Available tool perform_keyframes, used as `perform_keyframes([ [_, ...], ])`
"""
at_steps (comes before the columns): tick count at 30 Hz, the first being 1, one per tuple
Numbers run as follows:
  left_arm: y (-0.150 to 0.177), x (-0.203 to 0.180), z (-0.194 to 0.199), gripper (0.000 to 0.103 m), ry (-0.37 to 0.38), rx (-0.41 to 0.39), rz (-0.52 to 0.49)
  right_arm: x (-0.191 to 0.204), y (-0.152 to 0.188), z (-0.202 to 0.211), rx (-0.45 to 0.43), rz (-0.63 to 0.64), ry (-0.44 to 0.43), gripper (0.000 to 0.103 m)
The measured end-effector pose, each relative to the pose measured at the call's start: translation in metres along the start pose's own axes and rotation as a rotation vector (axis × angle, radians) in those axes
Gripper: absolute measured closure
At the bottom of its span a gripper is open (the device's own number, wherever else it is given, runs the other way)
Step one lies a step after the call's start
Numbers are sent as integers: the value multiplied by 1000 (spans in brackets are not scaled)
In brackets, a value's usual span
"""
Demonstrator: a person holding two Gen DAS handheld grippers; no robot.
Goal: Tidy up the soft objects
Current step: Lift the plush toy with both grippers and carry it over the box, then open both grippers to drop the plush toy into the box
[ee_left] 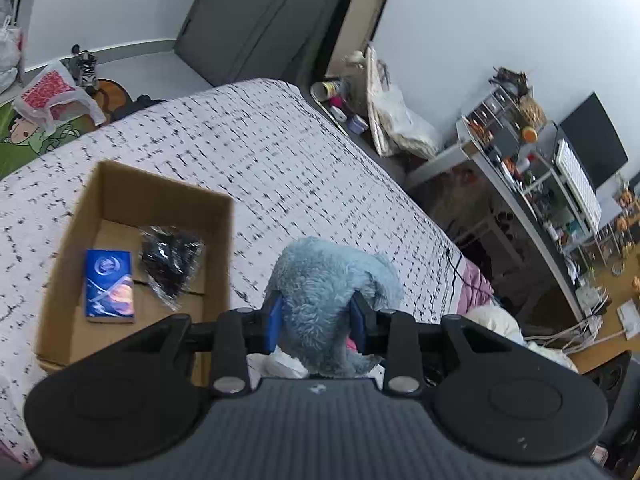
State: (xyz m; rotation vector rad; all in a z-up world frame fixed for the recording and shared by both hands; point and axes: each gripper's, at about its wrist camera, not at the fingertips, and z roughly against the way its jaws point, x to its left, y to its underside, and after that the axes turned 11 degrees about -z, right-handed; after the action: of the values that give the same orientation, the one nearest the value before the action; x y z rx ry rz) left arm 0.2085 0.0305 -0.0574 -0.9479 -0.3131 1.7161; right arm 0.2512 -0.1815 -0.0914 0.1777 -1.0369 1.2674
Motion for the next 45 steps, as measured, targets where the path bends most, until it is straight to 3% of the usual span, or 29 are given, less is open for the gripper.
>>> perform_keyframes([
  [14,-1,77,17,69,-36,-4,130,48,36,-54,84,71,44,81],
  [30,19,132,-1,69,-101,162,227,57,72,-102,227,124,204,81],
  [33,21,136,-4,69,-127,190,222,57,75,-108,254,122,228,77],
  [37,22,141,-5,64,-152,227,246,57,74,-107,266,104,231,77],
  [40,17,136,-3,56,-177,235,211,55,72,-102,262,93,227,74],
  [45,11,128,3,39,-184,229,210,51,63,-87,231,43,208,57],
])
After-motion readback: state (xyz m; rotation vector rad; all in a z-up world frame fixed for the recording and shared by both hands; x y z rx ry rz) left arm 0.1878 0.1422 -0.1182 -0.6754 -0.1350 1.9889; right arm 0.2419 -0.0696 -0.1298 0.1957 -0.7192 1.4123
